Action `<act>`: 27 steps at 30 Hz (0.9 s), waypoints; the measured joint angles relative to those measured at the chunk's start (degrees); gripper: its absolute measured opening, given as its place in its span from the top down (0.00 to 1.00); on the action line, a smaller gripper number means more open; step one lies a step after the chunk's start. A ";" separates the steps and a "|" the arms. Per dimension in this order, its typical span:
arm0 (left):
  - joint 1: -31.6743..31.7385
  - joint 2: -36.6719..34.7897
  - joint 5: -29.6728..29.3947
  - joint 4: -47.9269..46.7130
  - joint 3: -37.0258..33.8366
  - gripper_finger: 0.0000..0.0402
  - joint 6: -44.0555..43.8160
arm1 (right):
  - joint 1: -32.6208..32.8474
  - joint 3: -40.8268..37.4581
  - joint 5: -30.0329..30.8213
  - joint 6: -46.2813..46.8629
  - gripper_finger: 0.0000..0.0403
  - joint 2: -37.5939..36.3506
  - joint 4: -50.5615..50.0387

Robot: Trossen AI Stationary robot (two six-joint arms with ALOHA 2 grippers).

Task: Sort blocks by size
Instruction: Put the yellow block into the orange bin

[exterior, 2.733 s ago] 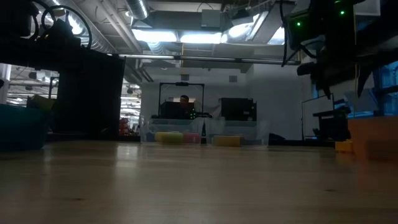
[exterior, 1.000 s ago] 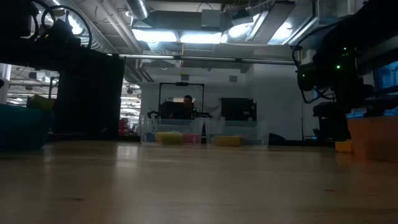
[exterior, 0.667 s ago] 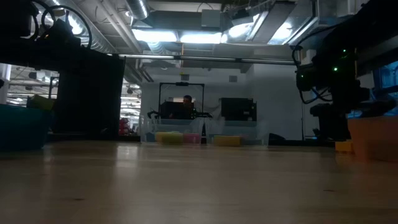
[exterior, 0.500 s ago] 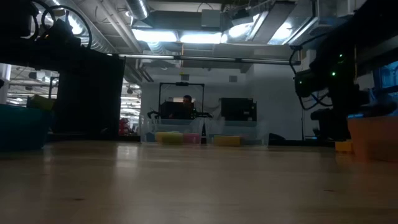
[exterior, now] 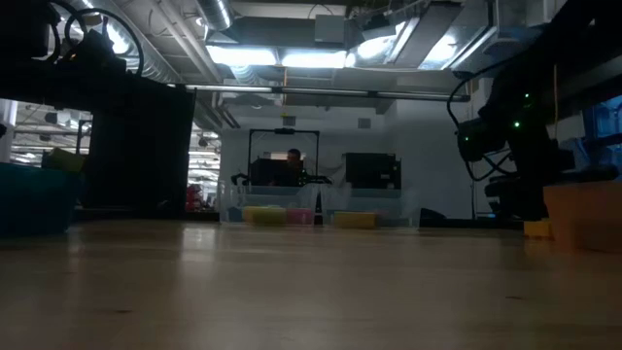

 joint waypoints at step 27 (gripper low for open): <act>0.00 0.00 0.00 0.00 0.01 0.54 0.00 | 0.01 0.04 -6.15 0.15 0.57 -5.79 -2.37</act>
